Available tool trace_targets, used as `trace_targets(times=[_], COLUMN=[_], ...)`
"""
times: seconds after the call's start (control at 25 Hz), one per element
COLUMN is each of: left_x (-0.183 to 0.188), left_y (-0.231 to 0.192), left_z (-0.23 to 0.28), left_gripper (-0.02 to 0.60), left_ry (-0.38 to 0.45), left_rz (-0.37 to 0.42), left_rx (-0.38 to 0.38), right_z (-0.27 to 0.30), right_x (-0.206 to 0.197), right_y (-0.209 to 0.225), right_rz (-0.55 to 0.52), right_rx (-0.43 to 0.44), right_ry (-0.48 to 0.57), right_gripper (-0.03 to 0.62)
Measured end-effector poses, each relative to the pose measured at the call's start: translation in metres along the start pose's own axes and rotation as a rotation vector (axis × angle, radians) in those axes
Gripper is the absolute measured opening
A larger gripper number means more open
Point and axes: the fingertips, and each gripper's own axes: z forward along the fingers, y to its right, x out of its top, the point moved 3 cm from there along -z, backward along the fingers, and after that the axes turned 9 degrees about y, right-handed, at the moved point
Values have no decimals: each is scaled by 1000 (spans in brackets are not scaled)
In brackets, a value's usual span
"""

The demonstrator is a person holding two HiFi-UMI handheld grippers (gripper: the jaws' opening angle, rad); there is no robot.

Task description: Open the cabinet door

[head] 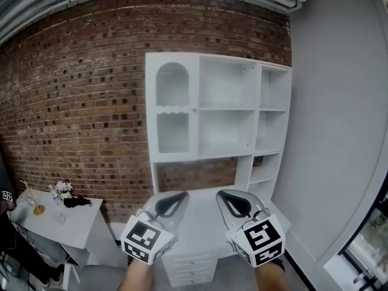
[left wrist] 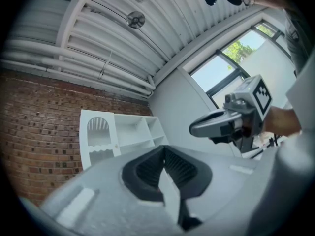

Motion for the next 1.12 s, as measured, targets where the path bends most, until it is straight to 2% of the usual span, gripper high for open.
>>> trace_targets(times=[0.12,0.28,0.56,0.92,1.12], left_x=[1,-4,-33,-67,-84], left_y=[0,-6,-19,-14,-16], left_z=[10,23,63,111,128], left_gripper=[3,3,3,3,3], left_ry=[-5,-24,-60,-83,-94], left_rz=[8,4,7,63,70], left_rx=[-5,20,80,134,146], right_z=[4,13,36,56,64], right_x=[1,-5,-42,-80,-103], right_y=[11,28,67,112,130], right_rz=[-46,-42,-25,-68,-44], right_rx=[-8,10,64,119,129], right_ry=[4,3,6,41,50], right_gripper=[5,5,5,5,5])
